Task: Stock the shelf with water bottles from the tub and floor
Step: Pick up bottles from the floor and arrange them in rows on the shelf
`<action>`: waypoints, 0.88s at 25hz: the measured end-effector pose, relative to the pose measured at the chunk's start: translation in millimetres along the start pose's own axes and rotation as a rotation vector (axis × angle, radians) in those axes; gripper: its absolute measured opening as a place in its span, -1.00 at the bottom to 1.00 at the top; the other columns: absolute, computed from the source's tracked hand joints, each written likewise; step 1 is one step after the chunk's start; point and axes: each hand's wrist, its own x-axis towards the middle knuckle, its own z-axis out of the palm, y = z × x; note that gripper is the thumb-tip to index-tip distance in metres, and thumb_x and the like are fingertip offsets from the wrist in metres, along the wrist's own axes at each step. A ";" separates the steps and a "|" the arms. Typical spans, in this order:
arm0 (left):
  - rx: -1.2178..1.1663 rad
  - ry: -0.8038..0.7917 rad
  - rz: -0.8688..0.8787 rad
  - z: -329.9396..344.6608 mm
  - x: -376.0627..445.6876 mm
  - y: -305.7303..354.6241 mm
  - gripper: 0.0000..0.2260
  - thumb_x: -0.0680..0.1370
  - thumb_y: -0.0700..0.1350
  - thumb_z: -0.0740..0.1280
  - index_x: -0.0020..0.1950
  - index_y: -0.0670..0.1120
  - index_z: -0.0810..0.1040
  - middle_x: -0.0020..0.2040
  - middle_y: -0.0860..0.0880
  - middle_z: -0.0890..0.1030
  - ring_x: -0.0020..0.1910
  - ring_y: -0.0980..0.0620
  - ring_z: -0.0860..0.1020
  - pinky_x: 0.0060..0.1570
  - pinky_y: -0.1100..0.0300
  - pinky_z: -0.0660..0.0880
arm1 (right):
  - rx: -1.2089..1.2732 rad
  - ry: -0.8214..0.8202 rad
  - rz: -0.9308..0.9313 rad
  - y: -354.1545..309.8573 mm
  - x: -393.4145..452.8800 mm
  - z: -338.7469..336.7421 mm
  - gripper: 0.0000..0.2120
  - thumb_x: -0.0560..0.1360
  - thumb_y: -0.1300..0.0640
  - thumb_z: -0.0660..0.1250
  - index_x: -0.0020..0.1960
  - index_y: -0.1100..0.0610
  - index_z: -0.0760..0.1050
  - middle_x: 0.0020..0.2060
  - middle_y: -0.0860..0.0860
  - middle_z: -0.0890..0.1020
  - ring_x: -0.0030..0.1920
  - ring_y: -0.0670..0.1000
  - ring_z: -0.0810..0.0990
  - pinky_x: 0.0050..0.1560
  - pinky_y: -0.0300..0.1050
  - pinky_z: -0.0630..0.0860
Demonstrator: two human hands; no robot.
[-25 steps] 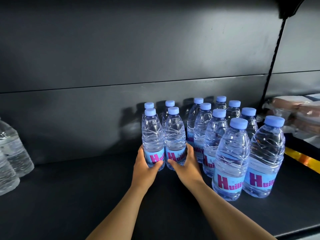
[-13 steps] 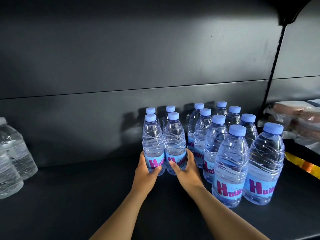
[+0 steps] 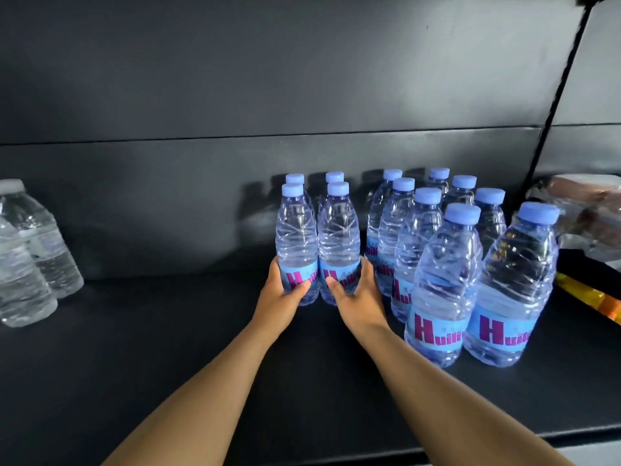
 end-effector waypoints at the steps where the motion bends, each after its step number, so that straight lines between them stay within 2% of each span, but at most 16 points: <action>1: 0.074 0.023 0.006 -0.5 -3.4 3.1 -0.46 0.54 -0.11 0.31 0.46 0.05 0.15 0.25 0.12 0.46 0.14 0.22 0.48 -0.05 0.46 0.44 | -0.026 0.010 -0.025 -0.3 -2.0 -0.4 -0.46 0.51 0.16 0.34 0.40 0.06 0.19 0.18 -0.11 0.37 0.17 -0.18 0.34 0.17 -0.32 0.25; 2: 0.193 0.071 0.017 -1.9 -7.6 7.6 -0.45 0.55 -0.06 0.29 0.48 0.01 0.13 0.30 0.08 0.45 0.21 0.14 0.47 0.09 0.35 0.45 | -0.074 0.011 -0.059 -1.2 -5.8 -1.4 -0.43 0.50 0.18 0.34 0.42 0.09 0.17 0.23 -0.06 0.34 0.21 -0.15 0.33 0.20 -0.31 0.23; 3: 0.349 0.120 0.024 -5.5 -10.6 12.9 -0.41 0.55 -0.01 0.27 0.50 -0.02 0.09 0.38 0.01 0.41 0.31 0.03 0.42 0.26 0.16 0.41 | -0.132 0.006 -0.089 -4.2 -10.0 -3.4 -0.41 0.48 0.20 0.35 0.42 0.10 0.17 0.27 -0.02 0.32 0.26 -0.11 0.32 0.24 -0.30 0.22; 4: 0.522 0.153 0.008 -11.5 -14.4 19.9 -0.36 0.54 0.03 0.26 0.53 -0.05 0.04 0.45 -0.06 0.33 0.41 -0.06 0.33 0.39 -0.01 0.28 | -0.186 -0.003 -0.112 -8.9 -14.9 -6.9 -0.39 0.47 0.22 0.36 0.43 0.10 0.16 0.30 0.02 0.30 0.31 -0.05 0.32 0.27 -0.27 0.23; 5: 0.695 0.154 -0.014 -20.2 -20.5 30.9 -0.34 0.54 0.07 0.26 0.53 -0.06 0.02 0.50 -0.10 0.23 0.47 -0.09 0.23 0.45 -0.08 0.15 | -0.244 -0.014 -0.137 -16.8 -20.8 -11.6 -0.38 0.46 0.23 0.36 0.43 0.11 0.17 0.33 0.05 0.29 0.34 0.00 0.32 0.31 -0.21 0.25; 8: 1.076 0.053 0.017 -55.2 -43.8 70.8 -0.31 0.53 0.18 0.23 0.54 -0.03 0.00 0.53 -0.12 0.09 0.52 -0.09 0.05 0.48 -0.13 -0.02 | -0.496 -0.074 -0.240 -45.6 -36.2 -29.1 -0.35 0.46 0.18 0.34 0.47 0.13 0.15 0.42 0.12 0.21 0.43 0.13 0.22 0.41 -0.02 0.24; 11: 1.312 -0.009 0.081 -96.8 -87.0 106.3 -0.26 0.51 0.20 0.25 0.54 -0.01 -0.05 0.54 -0.12 0.03 0.54 -0.10 -0.05 0.48 -0.13 -0.09 | -0.783 -0.164 -0.254 -80.5 -67.6 -45.7 -0.30 0.50 0.04 0.31 0.52 0.12 0.04 0.52 0.11 0.04 0.53 0.12 -0.05 0.51 -0.01 0.03; 16: 1.470 -0.061 0.079 -164.0 -200.4 129.6 -0.21 0.49 0.20 0.29 0.54 0.01 -0.08 0.55 -0.14 -0.07 0.54 -0.09 -0.16 0.49 -0.12 -0.14 | -1.053 -0.203 -0.304 -125.8 -166.6 -38.5 -0.17 0.46 -0.24 0.28 0.54 0.04 -0.05 0.54 0.09 -0.07 0.54 0.11 -0.19 0.52 0.06 -0.09; 22: 1.476 -0.070 0.012 -252.2 -366.5 87.5 -0.20 0.48 0.20 0.31 0.55 0.01 -0.07 0.55 -0.15 -0.07 0.54 -0.10 -0.15 0.49 -0.10 -0.09 | -1.031 -0.268 -0.376 -148.9 -338.0 16.8 -0.22 0.48 -0.22 0.24 0.54 0.02 -0.04 0.54 0.08 -0.05 0.54 0.10 -0.19 0.53 0.04 -0.09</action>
